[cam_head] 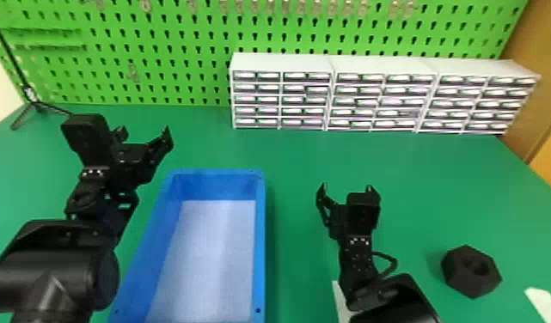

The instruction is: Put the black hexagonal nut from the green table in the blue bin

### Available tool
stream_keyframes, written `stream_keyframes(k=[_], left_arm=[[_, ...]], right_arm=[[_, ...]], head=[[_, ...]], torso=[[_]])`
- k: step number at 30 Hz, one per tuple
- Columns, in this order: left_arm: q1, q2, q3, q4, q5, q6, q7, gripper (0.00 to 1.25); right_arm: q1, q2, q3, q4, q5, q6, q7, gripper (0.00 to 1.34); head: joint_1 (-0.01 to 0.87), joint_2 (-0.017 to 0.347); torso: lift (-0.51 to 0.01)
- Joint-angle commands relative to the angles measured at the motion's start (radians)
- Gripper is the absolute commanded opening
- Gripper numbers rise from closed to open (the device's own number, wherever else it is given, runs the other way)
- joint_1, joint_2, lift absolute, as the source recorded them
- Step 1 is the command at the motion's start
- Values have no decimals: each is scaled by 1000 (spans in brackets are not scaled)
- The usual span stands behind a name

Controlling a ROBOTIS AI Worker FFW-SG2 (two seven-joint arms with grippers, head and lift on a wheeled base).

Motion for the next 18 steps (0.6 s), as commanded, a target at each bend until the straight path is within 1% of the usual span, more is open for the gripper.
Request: stream_keyframes(k=[1, 14, 18], left_arm=[[-1, 0, -1, 0, 0, 0, 0, 877], [-3, 0, -1, 0, 0, 0, 0, 877], [-3, 0, 1, 0, 0, 0, 0, 877]], right_arm=[[-1, 1, 2, 0, 0, 0, 0, 1043], [-1, 1, 2, 2, -3, 0, 0, 1043], [-1, 1, 9, 2, -31, -2, 1, 1043]], head=[[686, 28], [686, 28], [686, 28]], torso=[[-96], [-96], [-96]])
